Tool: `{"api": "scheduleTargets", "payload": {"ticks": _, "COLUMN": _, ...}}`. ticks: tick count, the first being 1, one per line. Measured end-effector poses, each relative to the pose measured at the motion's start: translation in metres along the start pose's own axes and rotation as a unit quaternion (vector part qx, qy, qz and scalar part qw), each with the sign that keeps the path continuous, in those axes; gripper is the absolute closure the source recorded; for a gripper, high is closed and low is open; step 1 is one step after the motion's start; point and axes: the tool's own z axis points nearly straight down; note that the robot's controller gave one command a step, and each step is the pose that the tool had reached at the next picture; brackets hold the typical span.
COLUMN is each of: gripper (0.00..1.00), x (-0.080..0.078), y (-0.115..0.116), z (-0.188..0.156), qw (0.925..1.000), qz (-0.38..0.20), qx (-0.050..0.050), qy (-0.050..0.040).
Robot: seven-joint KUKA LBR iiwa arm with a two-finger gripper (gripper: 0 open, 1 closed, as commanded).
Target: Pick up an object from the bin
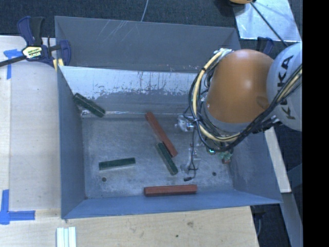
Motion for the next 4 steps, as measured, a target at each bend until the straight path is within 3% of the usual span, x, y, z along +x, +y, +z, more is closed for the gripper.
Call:
{"api": "scheduleTargets", "payload": {"ticks": 1, "gripper": 0.0, "x": 0.0, "y": 0.0, "z": 0.0, "qw": 1.0, "qz": 0.001, "qx": 0.0, "qy": -0.0004}}
{"api": "scheduleTargets", "payload": {"ticks": 2, "gripper": 0.0, "x": -0.028, "y": 0.014, "z": 0.049, "qw": 1.0, "qz": -0.008, "qx": 0.0, "qy": -0.0041}}
{"api": "scheduleTargets", "payload": {"ticks": 3, "gripper": 0.0, "x": -0.049, "y": 0.061, "z": 0.109, "qw": 0.9979, "qz": -0.065, "qx": 0.001, "qy": -0.0024}}
{"api": "scheduleTargets", "payload": {"ticks": 4, "gripper": 0.0, "x": -0.058, "y": 0.026, "z": 0.132, "qw": 0.9958, "qz": -0.092, "qx": 0.0, "qy": 0.0017}}
